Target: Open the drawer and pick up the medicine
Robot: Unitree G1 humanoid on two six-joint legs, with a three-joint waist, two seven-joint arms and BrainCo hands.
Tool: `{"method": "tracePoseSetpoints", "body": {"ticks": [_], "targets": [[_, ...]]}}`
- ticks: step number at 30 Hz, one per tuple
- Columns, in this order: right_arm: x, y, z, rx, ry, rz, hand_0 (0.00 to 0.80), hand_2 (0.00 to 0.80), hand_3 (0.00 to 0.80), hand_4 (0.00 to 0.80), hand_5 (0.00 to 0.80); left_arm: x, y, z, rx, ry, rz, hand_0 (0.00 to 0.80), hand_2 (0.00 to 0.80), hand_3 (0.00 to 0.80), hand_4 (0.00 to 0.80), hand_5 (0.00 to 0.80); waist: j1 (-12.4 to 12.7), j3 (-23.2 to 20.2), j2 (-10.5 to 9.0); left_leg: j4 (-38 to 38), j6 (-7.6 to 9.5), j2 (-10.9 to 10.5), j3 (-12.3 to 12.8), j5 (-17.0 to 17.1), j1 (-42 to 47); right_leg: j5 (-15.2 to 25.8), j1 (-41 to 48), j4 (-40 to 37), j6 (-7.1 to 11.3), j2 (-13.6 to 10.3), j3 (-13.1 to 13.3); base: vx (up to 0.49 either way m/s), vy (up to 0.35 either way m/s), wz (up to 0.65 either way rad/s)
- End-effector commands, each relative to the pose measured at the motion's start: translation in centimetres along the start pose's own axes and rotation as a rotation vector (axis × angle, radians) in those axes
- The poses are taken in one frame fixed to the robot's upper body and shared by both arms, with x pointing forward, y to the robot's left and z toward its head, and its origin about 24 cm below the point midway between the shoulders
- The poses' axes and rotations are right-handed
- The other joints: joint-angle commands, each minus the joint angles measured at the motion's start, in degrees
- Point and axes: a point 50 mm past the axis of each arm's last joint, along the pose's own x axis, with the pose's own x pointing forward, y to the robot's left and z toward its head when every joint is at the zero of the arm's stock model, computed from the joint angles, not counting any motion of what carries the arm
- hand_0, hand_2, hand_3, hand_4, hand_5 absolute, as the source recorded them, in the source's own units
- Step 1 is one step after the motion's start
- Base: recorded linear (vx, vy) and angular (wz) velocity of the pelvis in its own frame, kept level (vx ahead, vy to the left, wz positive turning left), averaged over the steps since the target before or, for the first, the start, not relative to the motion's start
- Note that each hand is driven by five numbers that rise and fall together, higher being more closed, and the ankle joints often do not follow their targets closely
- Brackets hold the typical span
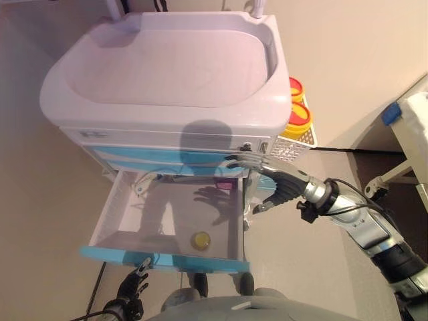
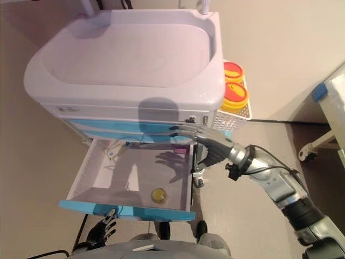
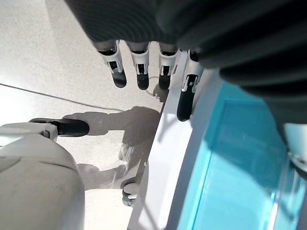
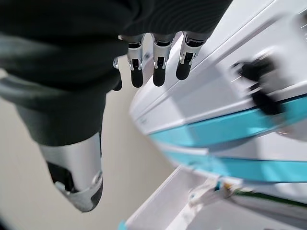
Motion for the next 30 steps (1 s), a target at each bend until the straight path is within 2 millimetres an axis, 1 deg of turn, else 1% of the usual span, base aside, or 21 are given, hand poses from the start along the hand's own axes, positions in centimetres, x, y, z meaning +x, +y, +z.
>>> {"method": "tracePoseSetpoints", "body": {"ticks": [1, 8, 11, 15, 17, 18, 21, 22, 23, 24, 26, 30], "targets": [[2.2, -0.8, 1.6, -0.07, -0.12, 0.023, 0.0, 0.0, 0.0, 0.0, 0.0, -0.5, 1.3, -2.1, 0.095, 0.179, 0.041, 0.0, 0.0, 0.0, 0.0, 0.0, 2.9, 0.6, -3.38, 1.8, 0.23, -3.1, -1.3, -6.5, -1.3, -2.4, -1.6, 4.0, 3.37, -2.2, -2.3, 0.003, -0.053, 0.08], [3.8, 0.8, 0.4, -0.091, -0.083, 0.157, 0.0, 0.0, 0.0, 0.0, 0.0, -0.4, 1.3, -1.7, 0.129, 0.172, 0.033, 0.0, 0.0, 0.0, 0.0, 0.0, 5.1, 1.0, -3.82, 1.7, -0.07, -2.9, -3.1, -6.2, -1.7, -2.7, -1.2, 3.8, 2.85, -2.0, -3.6, 0.001, -0.043, 0.11], [3.9, 1.9, -0.7, -0.09, -0.035, 0.198, 0.0, 0.0, 0.0, 0.0, 0.0, -0.2, 1.2, -0.8, 0.034, 0.086, 0.006, 0.0, 0.0, 0.0, 0.0, 0.0, 6.0, 1.0, -3.99, 1.5, -0.34, -2.8, -3.8, -6.0, -1.7, -2.9, -0.7, 3.7, 2.75, -2.0, -4.5, 0.016, -0.04, 0.12], [3.3, 3.6, -2.3, -0.085, 0.055, 0.214, 0.0, 0.0, 0.0, 0.0, 0.0, -0.1, 0.4, 0.6, -0.141, -0.058, -0.069, 0.0, 0.0, 0.0, 0.0, 0.0, 7.6, 1.1, -4.14, 1.3, -0.58, -2.7, -5.0, -5.7, -1.8, -3.0, -0.1, 3.5, 2.63, -2.1, -6.0, 0.011, -0.061, 0.17], [3.1, 4.1, -2.8, -0.087, 0.081, 0.216, 0.0, 0.0, 0.0, 0.0, 0.0, -0.1, 0.4, 1.0, -0.188, -0.102, -0.08, 0.0, 0.0, 0.0, 0.0, 0.0, 8.0, 1.2, -4.13, 1.3, -0.66, -2.8, -5.5, -5.5, -1.9, -3.0, 0.0, 3.5, 2.57, -2.1, -6.6, -0.003, -0.048, 0.26], [2.9, 4.7, -3.4, -0.087, 0.109, 0.216, 0.0, 0.0, 0.0, 0.0, 0.0, -0.2, 0.3, 1.6, -0.224, -0.148, -0.101, 0.0, 0.0, 0.0, 0.0, 0.0, 8.5, 1.3, -4.08, 1.2, -0.77, -2.8, -5.9, -5.4, -2.0, -3.0, 0.1, 3.4, 2.53, -2.1, -7.0, -0.001, -0.047, 0.17], [2.4, 5.5, -4.1, -0.086, 0.151, 0.218, 0.0, 0.0, 0.0, 0.0, 0.0, -0.2, 0.2, 2.6, -0.305, -0.222, -0.147, 0.0, 0.0, 0.0, 0.0, 0.0, 9.1, 1.4, -3.94, 1.0, -0.89, -2.9, -6.8, -5.1, -2.0, -3.1, 0.4, 3.3, 2.43, -2.1, -7.8, -0.004, -0.04, 0.25], [2.2, 5.8, -4.3, -0.084, 0.165, 0.219, 0.0, 0.0, 0.0, 0.0, 0.0, -0.3, 0.2, 3.0, -0.319, -0.248, -0.162, 0.0, 0.0, 0.0, 0.0, 0.0, 9.3, 1.3, -3.86, 1.0, -0.93, -3.0, -7.1, -5.1, -2.1, -3.1, 0.4, 3.3, 2.4, -2.1, -8.0, 0.0, -0.041, 0.25], [1.9, 6.3, -4.8, -0.08, 0.197, 0.217, 0.0, 0.0, 0.0, 0.0, 0.0, -0.4, -0.1, 3.8, -0.336, -0.298, -0.211, 0.0, 0.0, 0.0, 0.0, 0.0, 9.9, 1.4, -3.61, 1.0, -1.01, -3.1, -7.7, -4.9, -2.2, -3.1, 0.5, 3.3, 2.31, -2.1, -8.4, 0.004, -0.034, 0.25], [1.8, 6.4, -4.9, -0.08, 0.203, 0.217, 0.0, 0.0, 0.0, 0.0, 0.0, -0.4, -0.1, 4.0, -0.338, -0.311, -0.221, 0.0, 0.0, 0.0, 0.0, 0.0, 9.9, 1.4, -3.57, 1.0, -1.02, -3.1, -7.8, -4.9, -2.2, -3.1, 0.5, 3.3, 2.3, -2.1, -8.6, 0.004, -0.032, 0.21], [1.4, 7.0, -5.4, -0.075, 0.235, 0.215, 0.0, 0.0, 0.0, 0.0, 0.0, -0.6, -0.6, 4.9, -0.355, -0.359, -0.275, 0.0, 0.0, 0.0, 0.0, 0.0, 10.4, 1.3, -3.16, 1.1, -1.09, -3.1, -8.4, -4.7, -2.3, -3.2, 0.6, 3.3, 2.21, -2.1, -9.0, -0.005, -0.017, 0.09], [0.8, 8.0, -6.0, -0.07, 0.276, 0.219, 0.0, 0.0, 0.0, 0.0, 0.0, -1.0, -0.8, 5.6, -0.351, -0.409, -0.312, 0.0, 0.0, 0.0, 0.0, 0.0, 11.0, 1.3, -2.57, 1.2, -1.14, -3.3, -9.1, -4.4, -2.5, -3.2, 0.8, 3.4, 2.1, -2.2, -9.6, -0.01, -0.016, 0.12]]}}
